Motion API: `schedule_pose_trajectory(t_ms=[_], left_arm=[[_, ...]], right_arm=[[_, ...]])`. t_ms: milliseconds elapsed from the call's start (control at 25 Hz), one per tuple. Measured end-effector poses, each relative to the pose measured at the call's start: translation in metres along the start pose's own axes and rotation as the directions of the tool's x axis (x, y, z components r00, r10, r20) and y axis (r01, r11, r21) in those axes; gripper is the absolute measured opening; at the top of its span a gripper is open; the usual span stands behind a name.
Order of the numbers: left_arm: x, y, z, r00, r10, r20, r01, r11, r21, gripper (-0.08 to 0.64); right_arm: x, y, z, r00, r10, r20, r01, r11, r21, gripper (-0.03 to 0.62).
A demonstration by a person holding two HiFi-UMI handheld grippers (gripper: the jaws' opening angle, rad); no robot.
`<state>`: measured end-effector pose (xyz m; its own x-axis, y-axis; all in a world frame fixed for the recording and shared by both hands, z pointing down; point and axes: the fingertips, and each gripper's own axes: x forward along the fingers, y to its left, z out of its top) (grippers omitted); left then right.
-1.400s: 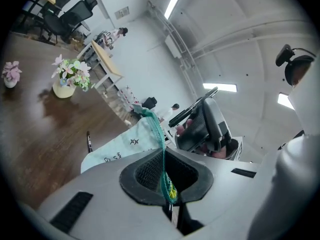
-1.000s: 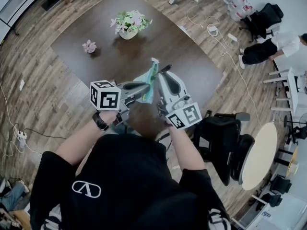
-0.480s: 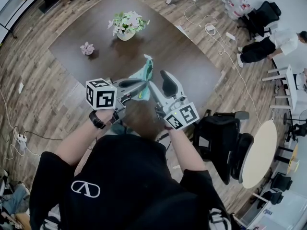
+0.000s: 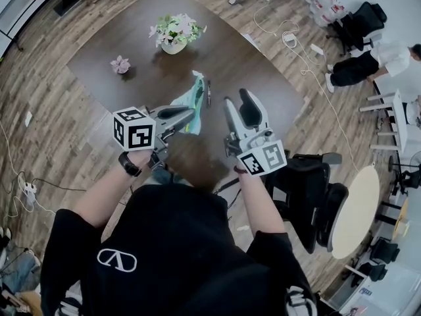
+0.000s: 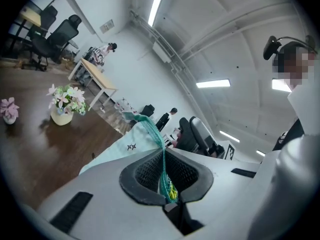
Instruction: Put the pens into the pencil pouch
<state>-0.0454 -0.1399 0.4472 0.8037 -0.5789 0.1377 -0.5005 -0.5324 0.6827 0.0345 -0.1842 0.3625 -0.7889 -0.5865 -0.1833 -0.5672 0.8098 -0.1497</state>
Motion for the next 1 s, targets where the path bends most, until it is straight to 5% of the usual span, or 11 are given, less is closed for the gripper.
schedule_pose_trajectory(t_ms=[280,440,600,760,1000], left_arm=[[-0.015,-0.016,0.006,0.996,-0.047,0.075,0.04,0.994,0.102,0.014],[-0.019,0.012,-0.01,0.997,0.032,0.064,-0.036,0.997,0.063,0.014],[-0.026,0.016,-0.018,0.997,0.039,0.067,-0.042,0.998,0.049,0.014],[-0.034,0.019,-0.019,0.995,0.045,0.09,-0.049,0.998,0.044,0.014],[-0.049,0.035,-0.029,0.991,0.086,0.106,-0.086,0.996,-0.005,0.014]], right_arm=[[-0.001,-0.032,-0.042,0.993,-0.054,-0.101,0.059,0.997,0.047,0.198],[0.001,-0.03,-0.059,0.99,-0.055,-0.133,0.065,0.995,0.072,0.198],[0.001,-0.059,-0.117,0.942,-0.119,-0.314,0.128,0.992,0.008,0.198],[0.004,-0.111,-0.226,0.786,-0.161,-0.596,0.19,0.982,-0.014,0.192],[0.017,-0.153,-0.367,0.454,-0.074,-0.888,0.229,0.973,0.036,0.16]])
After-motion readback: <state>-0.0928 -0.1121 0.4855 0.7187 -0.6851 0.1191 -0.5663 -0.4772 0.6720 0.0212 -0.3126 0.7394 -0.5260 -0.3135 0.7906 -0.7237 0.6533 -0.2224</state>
